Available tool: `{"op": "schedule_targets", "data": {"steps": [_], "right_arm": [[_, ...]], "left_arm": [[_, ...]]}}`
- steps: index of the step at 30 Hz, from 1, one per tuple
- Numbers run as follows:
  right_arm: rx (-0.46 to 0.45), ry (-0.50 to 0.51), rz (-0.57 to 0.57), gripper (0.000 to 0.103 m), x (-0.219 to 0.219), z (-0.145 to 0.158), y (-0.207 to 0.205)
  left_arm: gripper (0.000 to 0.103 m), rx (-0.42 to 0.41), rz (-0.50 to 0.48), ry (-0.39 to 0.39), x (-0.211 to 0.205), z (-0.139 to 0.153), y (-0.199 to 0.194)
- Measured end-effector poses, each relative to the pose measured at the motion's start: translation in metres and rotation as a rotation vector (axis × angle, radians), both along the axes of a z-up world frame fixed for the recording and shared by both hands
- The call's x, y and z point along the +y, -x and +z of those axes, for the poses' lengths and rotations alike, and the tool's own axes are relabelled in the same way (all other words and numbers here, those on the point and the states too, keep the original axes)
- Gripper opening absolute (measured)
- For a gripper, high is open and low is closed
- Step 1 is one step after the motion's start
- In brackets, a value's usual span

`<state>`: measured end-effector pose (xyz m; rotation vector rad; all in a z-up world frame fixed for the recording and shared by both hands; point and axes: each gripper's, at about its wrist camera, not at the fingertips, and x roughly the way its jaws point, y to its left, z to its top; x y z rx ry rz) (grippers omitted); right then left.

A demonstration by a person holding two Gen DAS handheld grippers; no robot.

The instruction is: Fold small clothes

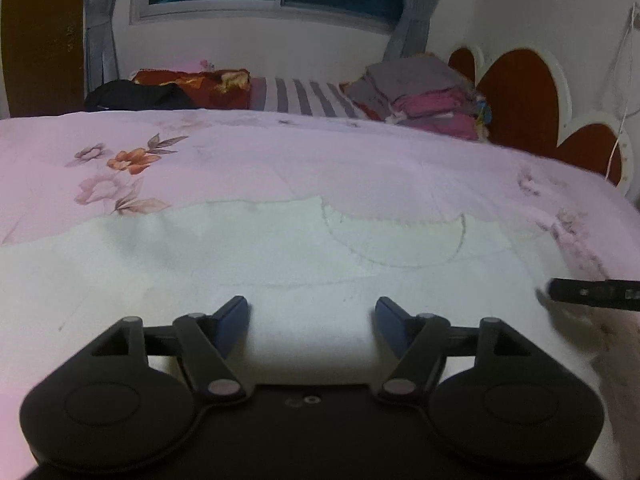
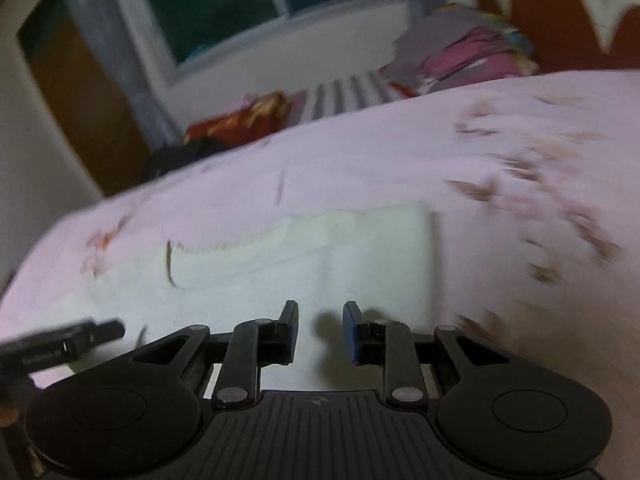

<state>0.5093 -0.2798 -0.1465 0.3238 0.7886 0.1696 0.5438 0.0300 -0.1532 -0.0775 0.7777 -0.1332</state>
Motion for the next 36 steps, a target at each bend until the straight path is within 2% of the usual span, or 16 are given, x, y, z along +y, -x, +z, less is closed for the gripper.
{"op": "schedule_targets", "data": {"steps": [3, 5, 7, 10, 11, 14, 16, 20, 23, 24, 26, 28, 30, 31, 33, 36], "right_arm": [[0.013, 0.043, 0.061, 0.025, 0.006, -0.01, -0.017], [0.02, 0.079, -0.01, 0.025, -0.017, -0.012, -0.032], [0.047, 0.078, -0.097, 0.025, -0.044, -0.016, -0.047], [0.07, 0.05, -0.097, 0.025, -0.057, -0.021, -0.067], [0.076, 0.06, -0.09, 0.02, -0.056, -0.021, -0.07], [0.087, 0.089, -0.085, 0.015, -0.053, -0.019, -0.071], [0.098, 0.09, -0.087, 0.01, -0.051, -0.017, -0.067], [0.086, 0.118, -0.051, 0.009, -0.043, -0.001, -0.025], [0.117, 0.157, -0.002, 0.009, -0.024, -0.005, 0.014], [0.119, 0.176, -0.003, 0.009, -0.02, -0.009, 0.024], [0.098, 0.214, -0.028, 0.01, -0.013, -0.004, 0.039], [0.045, 0.192, -0.05, 0.01, -0.009, 0.009, 0.056], [0.059, 0.207, -0.023, 0.01, 0.001, 0.005, 0.062], [0.118, 0.227, -0.008, 0.009, 0.005, -0.006, 0.058], [0.121, 0.242, -0.015, 0.01, 0.01, -0.005, 0.06], [0.063, 0.171, -0.045, 0.01, 0.007, 0.014, 0.07]], "left_arm": [[0.067, 0.037, 0.011, -0.053, 0.005, -0.006, -0.004], [0.066, 0.039, 0.014, -0.08, 0.016, -0.008, -0.002], [0.066, 0.039, 0.027, -0.068, 0.025, -0.008, 0.001], [0.067, 0.038, 0.02, -0.08, 0.025, -0.008, 0.001], [0.067, 0.035, 0.017, -0.086, 0.023, -0.008, 0.002], [0.069, 0.031, 0.016, -0.078, 0.024, -0.008, 0.003], [0.063, 0.032, 0.023, -0.083, 0.025, -0.006, 0.004], [0.062, -0.035, 0.022, -0.058, 0.029, 0.007, 0.027], [0.063, 0.024, -0.02, -0.061, 0.025, -0.008, 0.037], [0.063, 0.009, -0.025, -0.076, 0.024, -0.01, 0.041], [0.064, 0.019, -0.004, -0.072, 0.024, -0.002, 0.045], [0.071, 0.002, 0.028, -0.034, 0.027, 0.004, 0.051], [0.071, 0.046, 0.018, -0.047, 0.025, -0.004, 0.048], [0.071, 0.04, 0.018, -0.054, 0.025, -0.006, 0.049], [0.072, 0.026, 0.019, -0.03, 0.029, 0.001, 0.054], [0.082, -0.02, 0.08, -0.008, 0.051, 0.012, 0.069]]}}
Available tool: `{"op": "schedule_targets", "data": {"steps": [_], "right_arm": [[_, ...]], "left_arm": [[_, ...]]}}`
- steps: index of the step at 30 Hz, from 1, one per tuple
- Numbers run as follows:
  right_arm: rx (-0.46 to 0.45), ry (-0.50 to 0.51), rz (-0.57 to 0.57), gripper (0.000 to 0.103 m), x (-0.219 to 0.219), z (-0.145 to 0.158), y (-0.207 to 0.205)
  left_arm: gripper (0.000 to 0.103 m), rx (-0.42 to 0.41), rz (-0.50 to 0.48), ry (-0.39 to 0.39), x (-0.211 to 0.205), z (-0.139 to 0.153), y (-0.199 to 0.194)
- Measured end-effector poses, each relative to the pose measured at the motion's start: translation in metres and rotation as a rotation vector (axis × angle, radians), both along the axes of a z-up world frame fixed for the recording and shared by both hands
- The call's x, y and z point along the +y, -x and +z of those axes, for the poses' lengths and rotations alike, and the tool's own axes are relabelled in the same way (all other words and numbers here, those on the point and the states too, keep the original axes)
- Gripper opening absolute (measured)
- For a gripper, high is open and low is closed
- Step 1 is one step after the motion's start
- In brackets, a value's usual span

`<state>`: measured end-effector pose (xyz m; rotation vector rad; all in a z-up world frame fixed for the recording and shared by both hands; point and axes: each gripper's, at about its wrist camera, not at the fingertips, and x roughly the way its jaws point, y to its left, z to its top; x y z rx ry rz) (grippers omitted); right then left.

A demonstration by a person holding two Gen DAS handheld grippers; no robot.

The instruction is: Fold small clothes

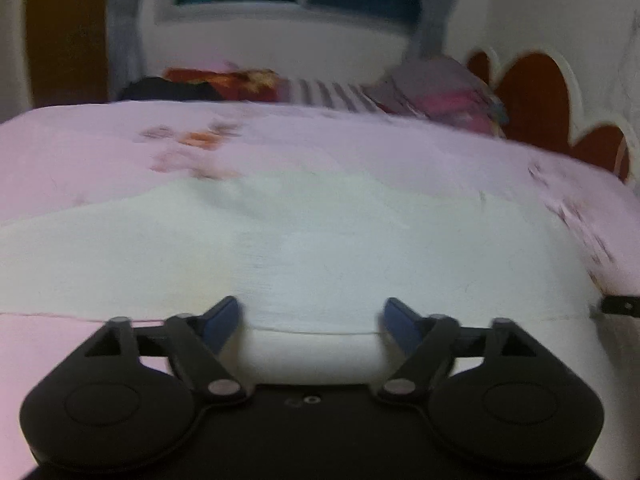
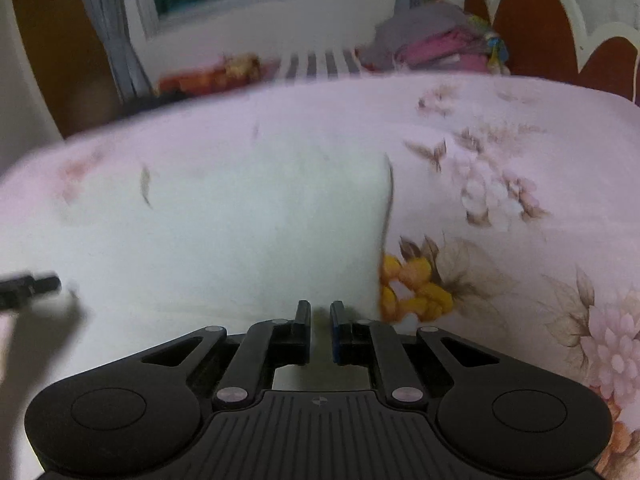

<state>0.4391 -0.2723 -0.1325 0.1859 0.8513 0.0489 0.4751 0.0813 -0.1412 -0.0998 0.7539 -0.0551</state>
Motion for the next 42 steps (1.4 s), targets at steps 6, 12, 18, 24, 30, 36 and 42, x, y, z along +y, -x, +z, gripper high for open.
{"op": "schedule_targets", "data": {"steps": [6, 12, 18, 24, 30, 36, 42], "right_arm": [[0.014, -0.076, -0.052, 0.011, 0.004, 0.003, 0.008], [-0.011, -0.103, -0.076, 0.053, 0.019, 0.007, 0.011], [-0.021, -0.113, -0.095, 0.052, 0.035, 0.011, 0.004], [-0.018, -0.114, -0.119, 0.052, 0.043, 0.014, -0.002], [-0.008, -0.126, -0.174, 0.052, 0.031, 0.011, -0.004], [-0.005, -0.12, -0.218, 0.052, 0.015, 0.01, 0.0], [-0.017, -0.132, -0.229, 0.052, 0.005, 0.011, 0.006]], "left_arm": [[0.068, -0.007, 0.265, 0.065, 0.104, 0.001, 0.035], [0.059, -0.057, 0.686, 0.296, 0.246, -0.008, 0.08], [0.045, -0.145, 0.838, 0.612, 0.334, -0.028, 0.096], [0.039, -0.216, 0.94, 0.726, 0.36, -0.039, 0.088], [0.005, -0.185, 0.983, 0.684, 0.37, -0.042, 0.075], [0.004, -0.195, 0.924, 0.607, 0.352, -0.023, 0.076], [0.004, -0.209, 0.726, 0.519, 0.303, 0.007, 0.05]]}}
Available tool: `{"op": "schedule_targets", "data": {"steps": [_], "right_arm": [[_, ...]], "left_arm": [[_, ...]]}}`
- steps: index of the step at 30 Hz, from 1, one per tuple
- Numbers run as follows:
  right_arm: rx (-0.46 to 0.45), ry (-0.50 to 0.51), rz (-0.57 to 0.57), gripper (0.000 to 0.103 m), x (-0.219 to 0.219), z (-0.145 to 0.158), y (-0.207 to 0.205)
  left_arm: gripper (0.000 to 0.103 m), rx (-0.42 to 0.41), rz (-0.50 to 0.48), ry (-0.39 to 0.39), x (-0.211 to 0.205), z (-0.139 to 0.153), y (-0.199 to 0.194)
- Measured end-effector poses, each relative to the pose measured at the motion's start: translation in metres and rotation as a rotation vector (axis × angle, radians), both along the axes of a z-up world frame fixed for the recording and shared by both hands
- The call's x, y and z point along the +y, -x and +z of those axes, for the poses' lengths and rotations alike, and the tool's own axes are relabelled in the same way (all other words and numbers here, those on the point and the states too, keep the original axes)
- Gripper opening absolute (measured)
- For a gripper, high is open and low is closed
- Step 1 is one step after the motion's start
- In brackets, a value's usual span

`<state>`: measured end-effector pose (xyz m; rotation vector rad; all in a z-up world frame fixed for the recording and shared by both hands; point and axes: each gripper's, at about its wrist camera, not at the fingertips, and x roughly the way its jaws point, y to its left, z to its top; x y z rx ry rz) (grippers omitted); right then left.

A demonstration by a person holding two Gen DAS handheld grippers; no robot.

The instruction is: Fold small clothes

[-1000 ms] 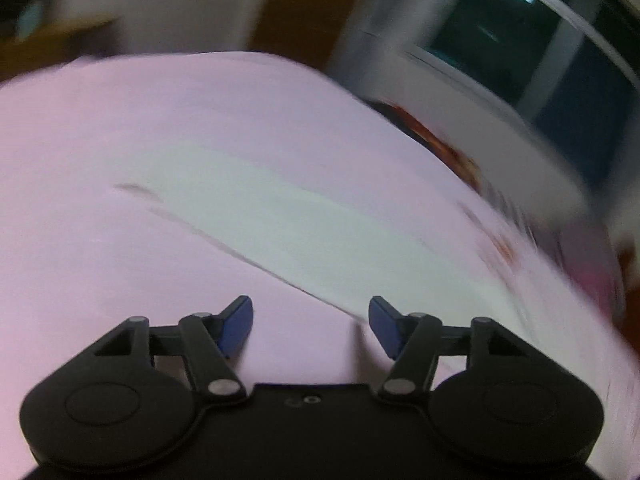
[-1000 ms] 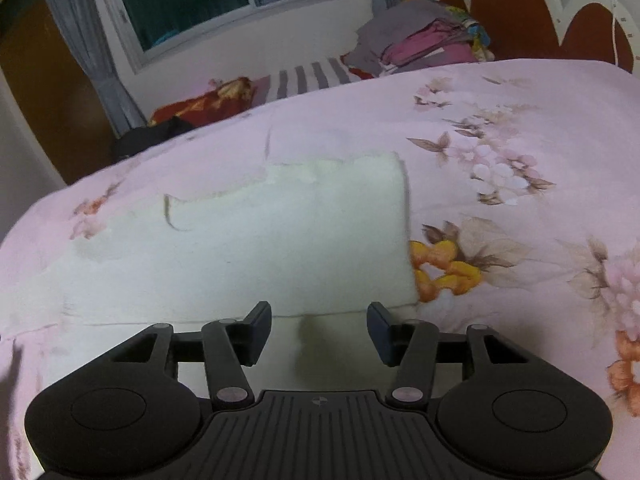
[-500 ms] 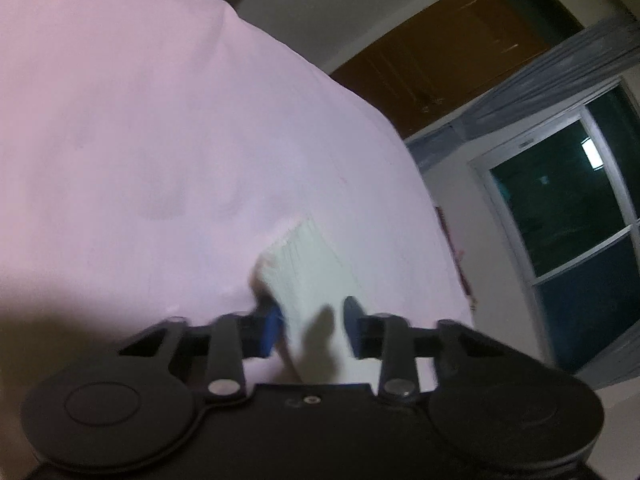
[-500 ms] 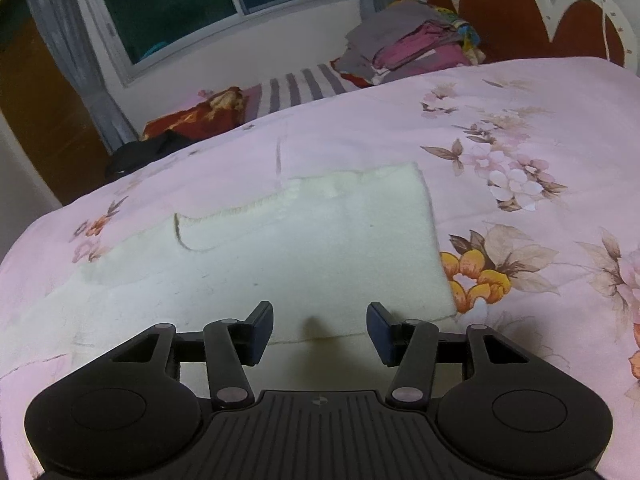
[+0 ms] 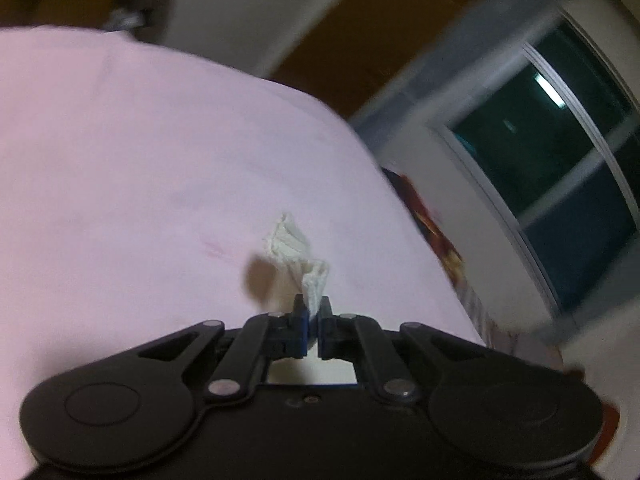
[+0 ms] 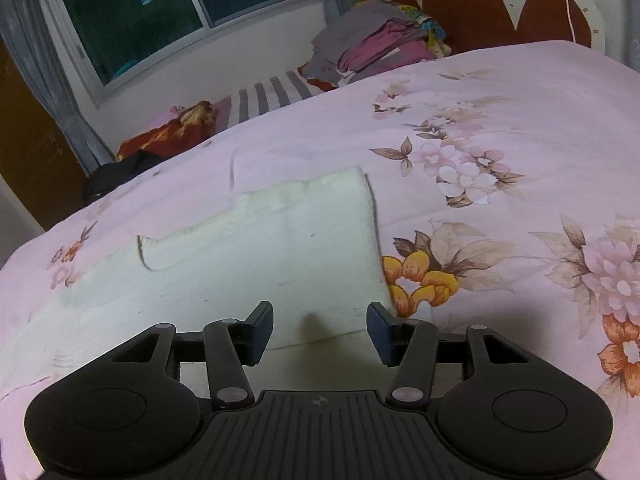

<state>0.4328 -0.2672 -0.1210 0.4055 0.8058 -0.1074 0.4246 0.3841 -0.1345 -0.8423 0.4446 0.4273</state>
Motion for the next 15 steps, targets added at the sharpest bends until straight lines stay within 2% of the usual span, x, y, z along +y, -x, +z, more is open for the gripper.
{"op": "schedule_targets", "data": {"steps": [2, 6, 10, 14, 15], "right_arm": [[-0.004, -0.002, -0.001, 0.052, -0.001, 0.001, 0.001], [-0.01, -0.01, 0.003, 0.052, -0.005, 0.002, 0.005], [-0.018, -0.019, 0.004, 0.052, -0.012, 0.005, 0.01], [-0.023, -0.026, -0.003, 0.052, -0.022, 0.007, 0.019], [-0.025, -0.029, -0.008, 0.052, -0.026, 0.008, 0.022]], "left_arm": [[0.004, 0.03, -0.11, -0.113, -0.037, 0.01, -0.017], [0.004, 0.022, -0.366, -0.243, -0.125, 0.028, -0.049], [0.004, 0.019, -0.564, -0.283, -0.222, 0.033, -0.068], [0.004, 0.048, -0.713, -0.29, -0.307, 0.026, -0.09], [0.004, 0.064, -0.744, -0.285, -0.321, 0.018, -0.079]]}}
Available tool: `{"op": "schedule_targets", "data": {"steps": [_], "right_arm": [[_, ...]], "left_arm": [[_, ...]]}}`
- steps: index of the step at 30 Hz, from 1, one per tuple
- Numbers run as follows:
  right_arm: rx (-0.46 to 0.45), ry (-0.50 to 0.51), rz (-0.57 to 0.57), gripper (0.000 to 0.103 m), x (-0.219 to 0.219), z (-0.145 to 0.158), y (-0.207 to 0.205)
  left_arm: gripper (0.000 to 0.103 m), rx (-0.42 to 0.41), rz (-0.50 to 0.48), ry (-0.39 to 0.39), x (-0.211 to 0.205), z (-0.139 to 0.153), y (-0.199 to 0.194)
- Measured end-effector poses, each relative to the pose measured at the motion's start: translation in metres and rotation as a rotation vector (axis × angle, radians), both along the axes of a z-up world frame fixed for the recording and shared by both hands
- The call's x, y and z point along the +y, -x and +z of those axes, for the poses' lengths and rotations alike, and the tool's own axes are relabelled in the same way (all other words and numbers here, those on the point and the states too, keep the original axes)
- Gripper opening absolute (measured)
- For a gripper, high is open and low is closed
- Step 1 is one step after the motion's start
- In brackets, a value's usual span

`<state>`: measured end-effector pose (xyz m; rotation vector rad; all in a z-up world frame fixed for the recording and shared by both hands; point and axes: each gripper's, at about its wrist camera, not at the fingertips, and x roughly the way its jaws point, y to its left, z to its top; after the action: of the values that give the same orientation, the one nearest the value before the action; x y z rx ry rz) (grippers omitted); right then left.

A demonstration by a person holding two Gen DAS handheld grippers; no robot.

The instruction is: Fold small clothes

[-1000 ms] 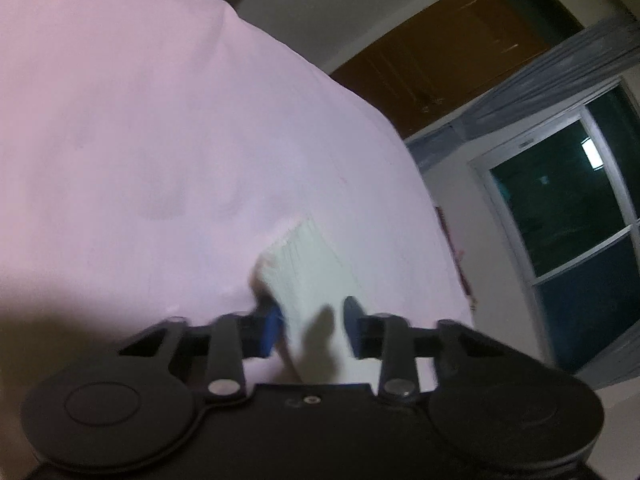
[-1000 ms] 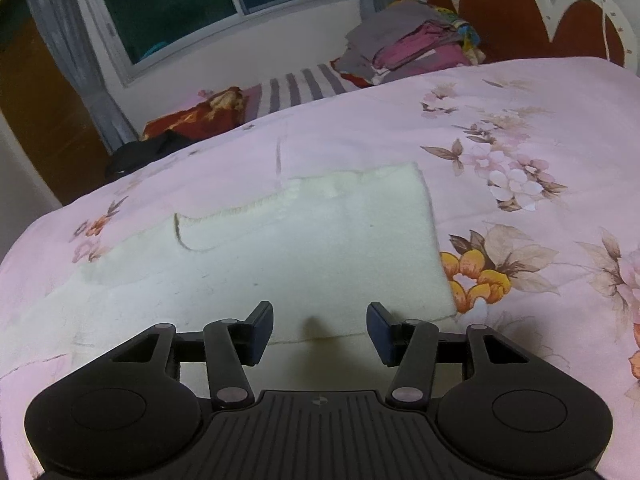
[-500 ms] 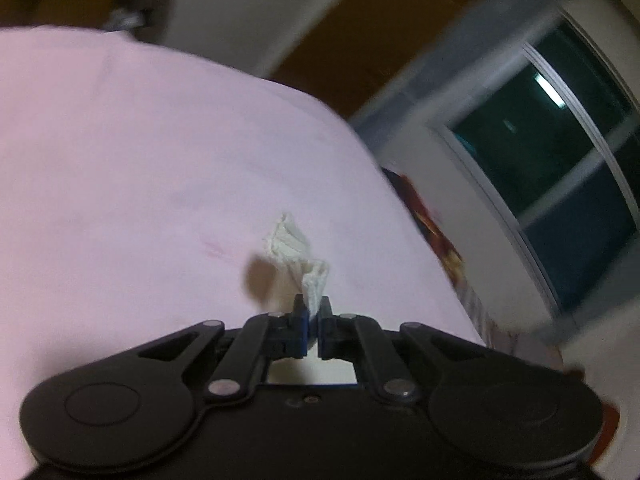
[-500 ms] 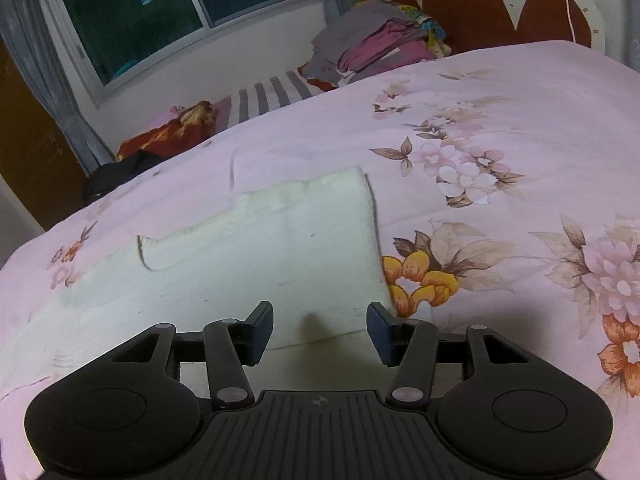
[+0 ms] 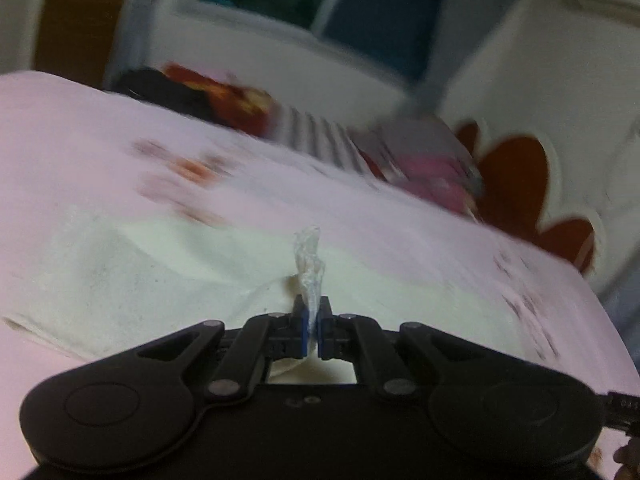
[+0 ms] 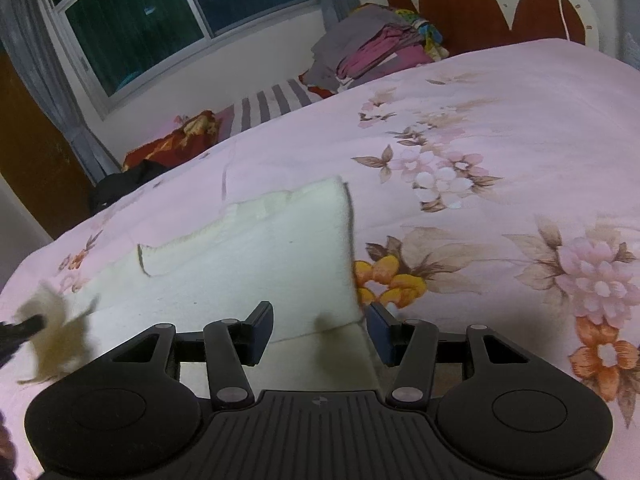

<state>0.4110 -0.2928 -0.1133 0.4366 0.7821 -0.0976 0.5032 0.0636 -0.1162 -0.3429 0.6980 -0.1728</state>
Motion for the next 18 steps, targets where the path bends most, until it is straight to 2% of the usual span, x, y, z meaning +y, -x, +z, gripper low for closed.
{"op": "schedule_targets", "data": {"steps": [4, 8, 9, 10, 12, 14, 18], "right_arm": [[-0.003, -0.016, -0.021, 0.052, -0.015, 0.002, 0.01], [-0.006, -0.037, -0.04, 0.053, -0.03, 0.007, 0.02], [-0.01, -0.042, -0.045, 0.053, -0.033, 0.008, 0.021], [-0.012, -0.046, -0.049, 0.053, -0.036, 0.01, 0.023], [-0.017, -0.06, -0.049, 0.053, -0.039, 0.012, 0.023], [-0.023, -0.075, -0.043, 0.053, -0.039, 0.014, 0.022], [-0.037, -0.145, 0.013, 0.052, -0.025, 0.014, 0.011]], "left_arm": [[0.004, 0.043, -0.102, -0.037, -0.061, -0.019, -0.014], [0.007, 0.098, -0.204, -0.034, -0.096, -0.038, -0.023], [0.024, 0.114, -0.224, -0.05, -0.104, -0.045, -0.023], [0.037, 0.099, -0.239, -0.076, -0.113, -0.047, -0.019], [0.056, 0.059, -0.254, -0.113, -0.117, -0.043, -0.003], [0.057, 0.017, -0.241, -0.147, -0.112, -0.032, 0.01], [0.054, -0.02, -0.137, -0.185, -0.063, -0.012, 0.036]]}}
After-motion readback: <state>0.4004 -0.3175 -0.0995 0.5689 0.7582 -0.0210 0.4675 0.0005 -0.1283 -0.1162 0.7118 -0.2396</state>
